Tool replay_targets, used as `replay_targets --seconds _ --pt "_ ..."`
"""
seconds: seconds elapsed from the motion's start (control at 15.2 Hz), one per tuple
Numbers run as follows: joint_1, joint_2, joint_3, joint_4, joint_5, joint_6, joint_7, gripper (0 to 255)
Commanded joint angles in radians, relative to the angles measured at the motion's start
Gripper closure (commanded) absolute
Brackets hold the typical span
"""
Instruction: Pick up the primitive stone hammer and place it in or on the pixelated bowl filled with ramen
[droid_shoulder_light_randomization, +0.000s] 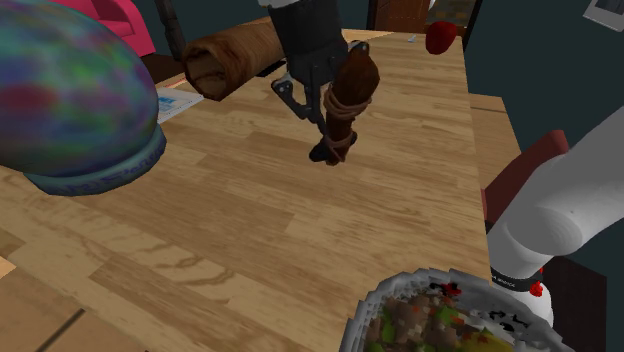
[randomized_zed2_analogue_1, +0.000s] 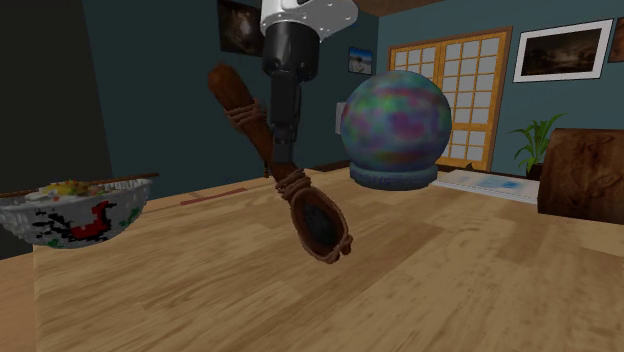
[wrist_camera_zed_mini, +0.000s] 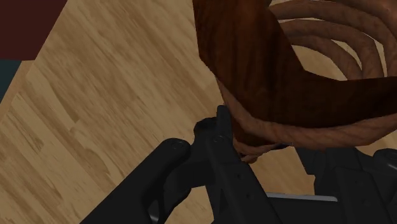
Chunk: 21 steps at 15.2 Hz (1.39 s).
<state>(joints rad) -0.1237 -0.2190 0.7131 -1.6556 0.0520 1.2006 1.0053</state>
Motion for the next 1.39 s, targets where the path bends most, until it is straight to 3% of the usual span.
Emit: replay_targets --seconds 0.0,0.66,1.32 --pt "-0.001 0.011 0.003 0.036 -0.005 -0.028 0.004 255" --pt "0.001 0.101 0.037 0.248 -0.050 -0.172 0.044 255" --pt "0.075 -0.015 0.129 0.193 0.110 -0.193 0.251 255"
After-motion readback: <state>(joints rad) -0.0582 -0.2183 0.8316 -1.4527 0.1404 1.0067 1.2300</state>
